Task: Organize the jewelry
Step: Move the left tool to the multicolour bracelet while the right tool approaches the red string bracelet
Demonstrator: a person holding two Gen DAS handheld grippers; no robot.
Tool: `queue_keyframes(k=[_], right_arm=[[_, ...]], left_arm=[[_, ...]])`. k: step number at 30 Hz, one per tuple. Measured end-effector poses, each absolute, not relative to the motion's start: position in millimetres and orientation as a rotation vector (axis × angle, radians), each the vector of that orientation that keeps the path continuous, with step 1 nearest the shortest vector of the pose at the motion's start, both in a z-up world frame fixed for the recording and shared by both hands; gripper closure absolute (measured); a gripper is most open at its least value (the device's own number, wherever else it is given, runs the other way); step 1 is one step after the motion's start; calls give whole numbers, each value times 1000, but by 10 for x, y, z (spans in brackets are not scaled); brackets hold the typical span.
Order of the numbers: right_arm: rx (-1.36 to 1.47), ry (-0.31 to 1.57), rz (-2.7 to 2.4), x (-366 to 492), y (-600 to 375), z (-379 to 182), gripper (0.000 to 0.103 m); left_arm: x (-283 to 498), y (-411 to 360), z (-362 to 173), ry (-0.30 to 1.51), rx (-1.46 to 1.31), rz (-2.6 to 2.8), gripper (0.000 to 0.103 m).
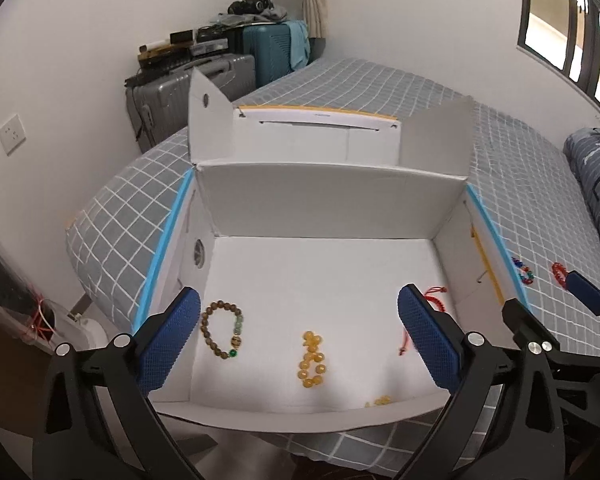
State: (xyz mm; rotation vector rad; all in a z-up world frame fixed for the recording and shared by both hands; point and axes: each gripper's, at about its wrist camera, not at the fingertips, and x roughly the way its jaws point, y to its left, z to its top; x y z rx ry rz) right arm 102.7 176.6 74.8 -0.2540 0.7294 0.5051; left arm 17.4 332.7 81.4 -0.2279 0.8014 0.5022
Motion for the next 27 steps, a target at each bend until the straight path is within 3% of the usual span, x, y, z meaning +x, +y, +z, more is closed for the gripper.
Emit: queue_keyframes(k=[16,27], right_arm=[[-198,698,341,915,386,1007,8],[-124,763,172,911,-821,721,8]], left_arm=[[483,2319,1070,770,-160,343,6],[1019,1171,1048,775,-85,161,6]])
